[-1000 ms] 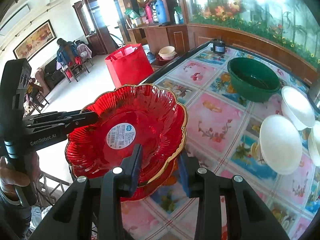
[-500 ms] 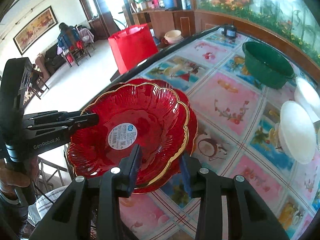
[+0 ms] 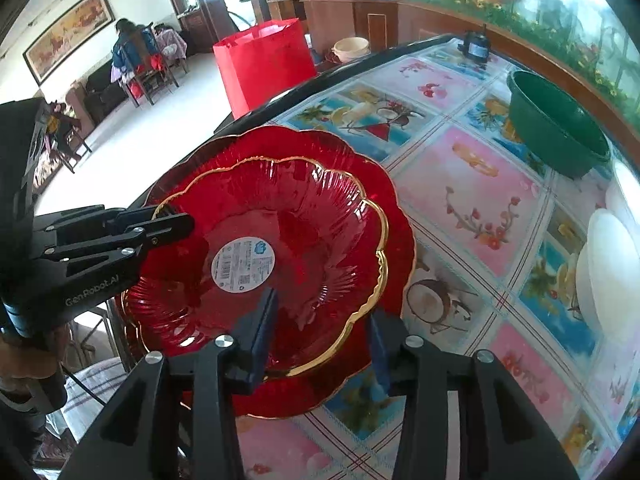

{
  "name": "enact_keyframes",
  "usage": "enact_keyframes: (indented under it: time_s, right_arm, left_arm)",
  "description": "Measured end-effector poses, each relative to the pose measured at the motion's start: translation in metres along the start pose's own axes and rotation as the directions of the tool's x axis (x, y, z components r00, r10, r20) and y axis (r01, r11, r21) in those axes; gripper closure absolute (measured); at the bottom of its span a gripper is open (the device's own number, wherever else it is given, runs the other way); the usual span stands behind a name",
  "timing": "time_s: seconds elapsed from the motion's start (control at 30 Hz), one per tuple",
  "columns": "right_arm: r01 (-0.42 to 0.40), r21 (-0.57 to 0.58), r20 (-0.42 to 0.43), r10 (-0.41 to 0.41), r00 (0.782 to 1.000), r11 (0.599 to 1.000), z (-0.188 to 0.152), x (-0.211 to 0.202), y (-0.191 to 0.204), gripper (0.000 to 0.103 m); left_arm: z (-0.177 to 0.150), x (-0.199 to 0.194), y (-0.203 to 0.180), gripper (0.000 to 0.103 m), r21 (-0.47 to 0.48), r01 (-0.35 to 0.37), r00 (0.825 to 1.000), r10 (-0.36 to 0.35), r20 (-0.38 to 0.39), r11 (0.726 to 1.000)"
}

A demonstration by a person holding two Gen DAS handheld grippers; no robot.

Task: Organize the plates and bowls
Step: 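Lift the stacked red plates together with the left tool, then lower the red plate stack onto the table and open the left tool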

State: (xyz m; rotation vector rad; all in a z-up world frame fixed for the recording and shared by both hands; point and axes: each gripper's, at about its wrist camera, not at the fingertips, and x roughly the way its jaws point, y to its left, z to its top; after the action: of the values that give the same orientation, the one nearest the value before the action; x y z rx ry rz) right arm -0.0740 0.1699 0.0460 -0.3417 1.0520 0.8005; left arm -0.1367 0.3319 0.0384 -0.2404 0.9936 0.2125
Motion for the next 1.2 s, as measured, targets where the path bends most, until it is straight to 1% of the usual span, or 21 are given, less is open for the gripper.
enact_keyframes:
  time_s: [0.13, 0.2, 0.3, 0.43, 0.53, 0.57, 0.6, 0.63, 0.67, 0.73, 0.77, 0.8, 0.83, 0.93, 1.0, 1.07, 1.2]
  right_arm:
    - [-0.019, -0.011, -0.024, 0.019, 1.0, 1.0, -0.001, 0.007, 0.003, 0.059]
    - [-0.021, -0.012, -0.029, 0.02, 0.999, 1.0, -0.001, 0.008, 0.004, 0.057]
    - [-0.043, -0.009, -0.036, 0.043, 0.998, 0.999, -0.001, 0.008, 0.005, 0.054]
    - [-0.058, -0.003, -0.028, 0.058, 0.998, 0.998, -0.002, 0.003, 0.003, 0.051]
    - [-0.098, 0.008, -0.03, 0.099, 0.995, 0.995, -0.003, -0.004, -0.001, 0.047]
    - [-0.101, 0.014, -0.025, 0.101, 0.995, 0.995, -0.003, -0.006, -0.002, 0.043]
    - [-0.105, 0.023, -0.01, 0.105, 0.994, 0.994, -0.004, -0.01, -0.004, 0.04]
    - [-0.11, 0.026, -0.005, 0.11, 0.994, 0.994, -0.004, -0.011, -0.004, 0.039]
    - [-0.116, 0.032, 0.0, 0.117, 0.993, 0.993, -0.004, -0.013, -0.005, 0.037]
    - [-0.14, 0.042, 0.009, 0.139, 0.99, 0.989, -0.005, -0.017, -0.008, 0.037]
    - [-0.144, 0.045, 0.014, 0.143, 0.99, 0.989, -0.006, -0.018, -0.008, 0.036]
    - [-0.145, 0.05, 0.022, 0.145, 0.989, 0.988, -0.007, -0.02, -0.01, 0.036]
    - [-0.153, 0.056, 0.029, 0.152, 0.988, 0.987, -0.008, -0.022, -0.01, 0.036]
    - [-0.174, 0.072, 0.045, 0.171, 0.984, 0.982, -0.012, -0.027, -0.013, 0.036]
    - [-0.164, 0.08, 0.054, 0.16, 0.986, 0.983, -0.014, -0.031, -0.015, 0.033]
    - [-0.174, 0.095, 0.067, 0.168, 0.983, 0.98, -0.018, -0.034, -0.02, 0.032]
    - [-0.18, 0.12, 0.082, 0.171, 0.982, 0.976, -0.021, -0.038, -0.026, 0.032]
  left_arm:
    - [-0.002, -0.001, -0.001, 0.082, 0.012, -0.025, 0.999, 0.024, 0.022, 1.0]
    - [-0.002, -0.001, 0.0, 0.082, 0.011, -0.025, 0.999, 0.025, 0.028, 1.0]
    - [-0.001, -0.001, 0.001, 0.083, 0.001, -0.019, 0.999, 0.019, 0.032, 1.0]
    - [-0.003, -0.001, -0.003, 0.082, 0.018, -0.041, 0.998, 0.04, 0.05, 0.999]
    - [-0.004, -0.004, -0.004, 0.082, 0.022, -0.05, 0.997, 0.049, 0.064, 0.998]
    - [-0.004, -0.006, -0.004, 0.081, 0.023, -0.054, 0.996, 0.052, 0.07, 0.998]
    - [-0.004, -0.007, -0.004, 0.079, 0.026, -0.055, 0.996, 0.052, 0.077, 0.998]
    - [-0.004, -0.01, -0.004, 0.072, 0.029, -0.07, 0.994, 0.067, 0.088, 0.997]
    - [-0.004, -0.013, -0.004, 0.07, 0.028, -0.076, 0.992, 0.073, 0.105, 0.997]
    - [-0.004, -0.019, -0.003, 0.06, 0.017, -0.057, 0.99, 0.055, 0.131, 0.998]
    - [-0.004, -0.022, -0.002, 0.058, 0.012, -0.057, 0.989, 0.055, 0.139, 0.998]
    - [-0.004, -0.024, -0.003, 0.051, 0.011, -0.07, 0.987, 0.067, 0.148, 0.998]
    - [-0.005, -0.026, -0.003, 0.047, 0.013, -0.084, 0.984, 0.08, 0.161, 0.996]
    - [-0.006, -0.031, -0.004, 0.047, 0.013, -0.103, 0.979, 0.099, 0.18, 0.995]
    - [-0.006, -0.033, -0.006, 0.047, 0.009, -0.099, 0.978, 0.095, 0.187, 0.995]
    - [-0.006, -0.036, -0.009, 0.047, 0.011, -0.101, 0.975, 0.097, 0.198, 0.995]
    - [-0.004, -0.033, -0.015, 0.047, 0.02, -0.104, 0.976, 0.098, 0.194, 0.994]
